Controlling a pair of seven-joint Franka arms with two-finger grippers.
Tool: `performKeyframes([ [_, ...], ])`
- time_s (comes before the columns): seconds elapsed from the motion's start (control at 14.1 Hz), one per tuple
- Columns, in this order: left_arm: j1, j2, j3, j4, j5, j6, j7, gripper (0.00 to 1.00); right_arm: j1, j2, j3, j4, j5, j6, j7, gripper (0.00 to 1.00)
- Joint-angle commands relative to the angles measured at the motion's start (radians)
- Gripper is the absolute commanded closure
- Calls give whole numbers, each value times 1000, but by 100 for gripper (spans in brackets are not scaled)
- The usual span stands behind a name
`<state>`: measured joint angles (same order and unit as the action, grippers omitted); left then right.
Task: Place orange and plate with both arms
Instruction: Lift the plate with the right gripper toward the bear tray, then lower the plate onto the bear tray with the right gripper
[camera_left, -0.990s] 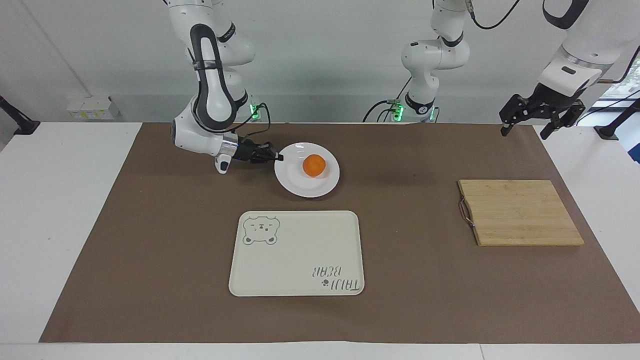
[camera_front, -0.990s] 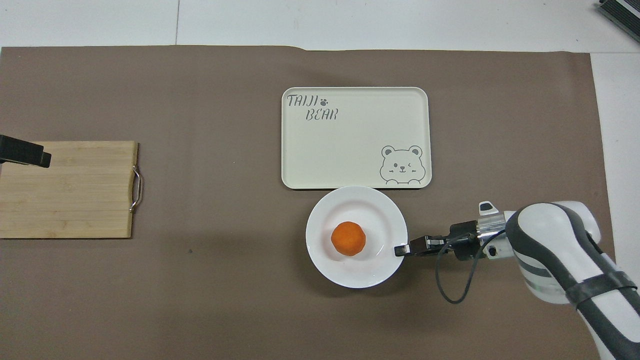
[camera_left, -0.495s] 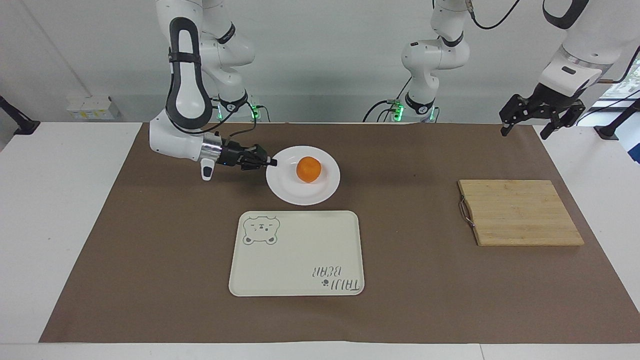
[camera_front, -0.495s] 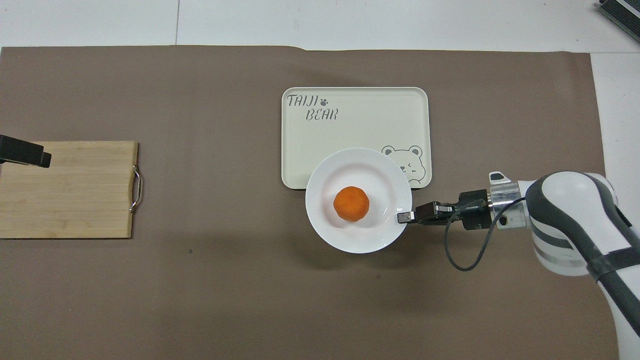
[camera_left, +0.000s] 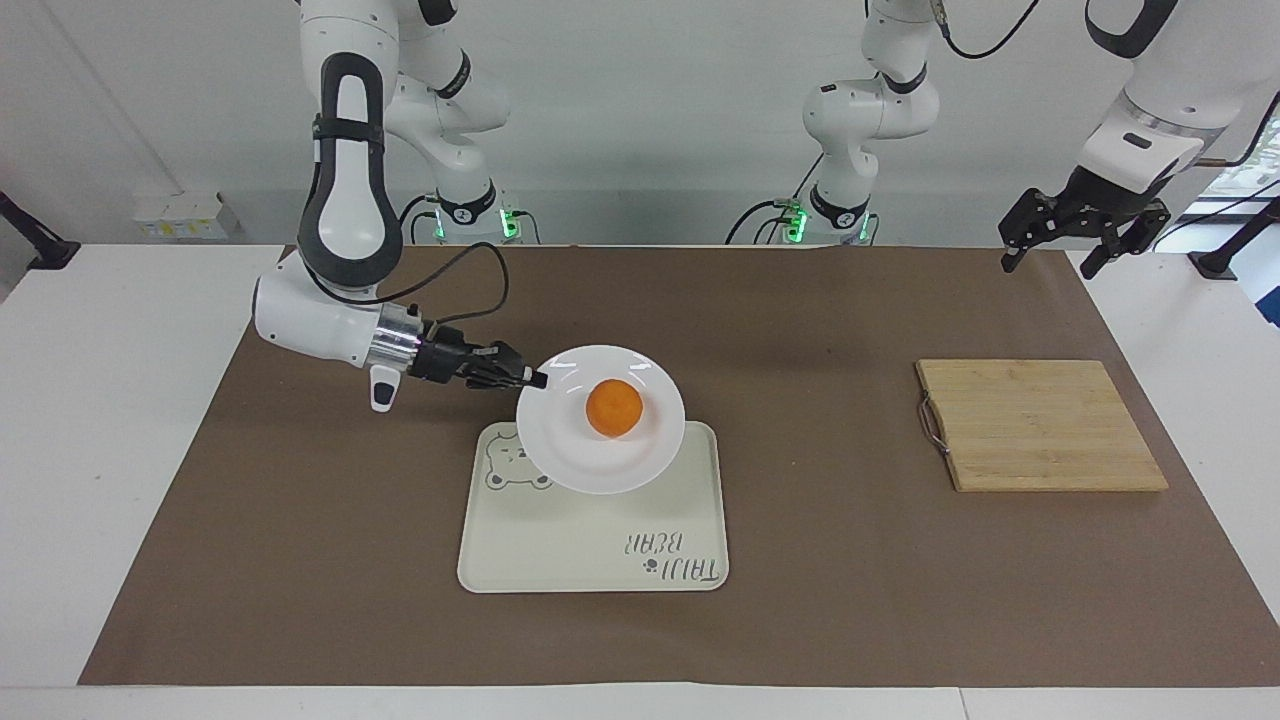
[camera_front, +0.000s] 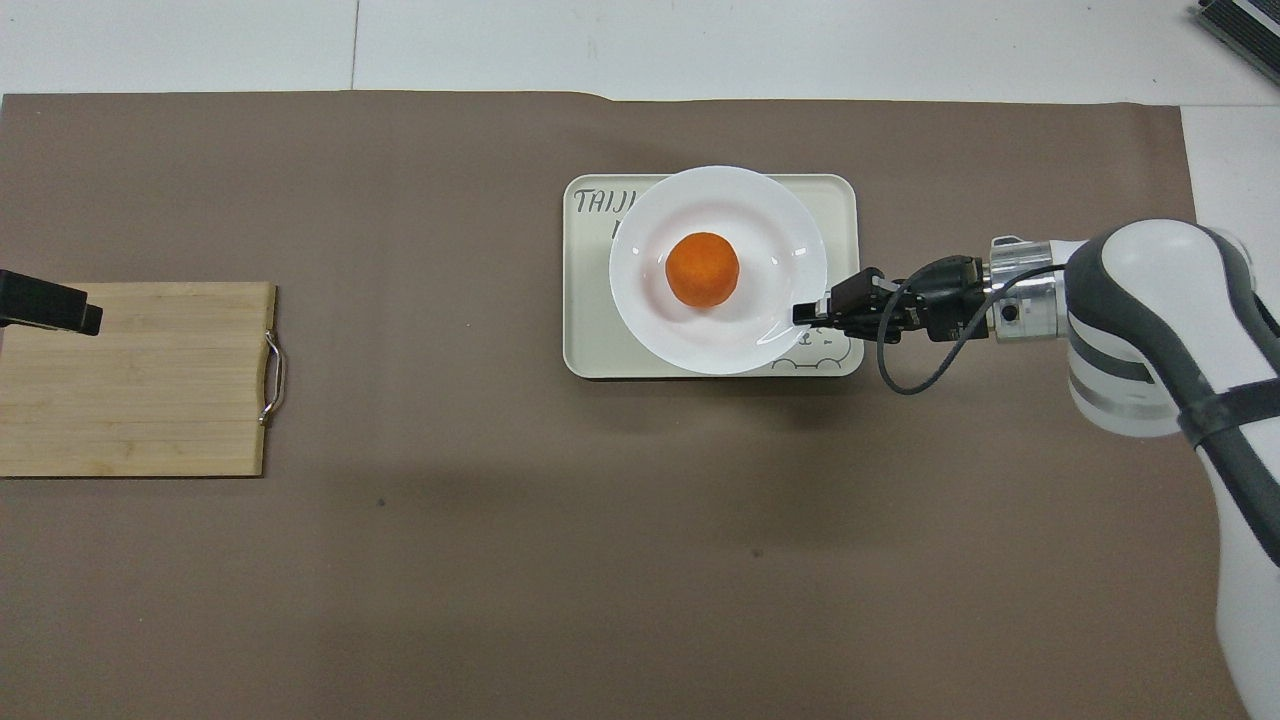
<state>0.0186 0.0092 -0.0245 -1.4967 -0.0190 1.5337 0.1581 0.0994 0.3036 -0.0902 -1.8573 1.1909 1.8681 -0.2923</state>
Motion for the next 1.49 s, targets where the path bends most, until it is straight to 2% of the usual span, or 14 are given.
performKeyframes([
  [0.0,4,-26,-3,-26,18,-6,-9,0,-1,133,6,162,100,41,63,100],
  [0.14,4,-26,-3,-26,18,-6,-9,0,0,189,21,246,121,94,140,100],
  [0.35,4,-26,-3,-26,18,-6,-9,0,2,239,27,273,121,124,145,100],
  [0.57,4,-26,-3,-26,18,-6,-9,0,49,239,30,265,104,166,128,100],
  [0.78,4,-26,-3,-26,18,-6,-9,0,49,233,29,202,96,149,36,100],
  [1.06,4,-26,-3,-26,18,-6,-9,0,36,174,30,51,36,111,-31,100],
  [1.2,4,-26,-3,-26,18,-6,-9,0,8,166,27,8,26,71,-100,100],
  [1.41,4,-26,-3,-26,18,-6,-9,0,-7,158,26,1,-8,34,-110,100],
])
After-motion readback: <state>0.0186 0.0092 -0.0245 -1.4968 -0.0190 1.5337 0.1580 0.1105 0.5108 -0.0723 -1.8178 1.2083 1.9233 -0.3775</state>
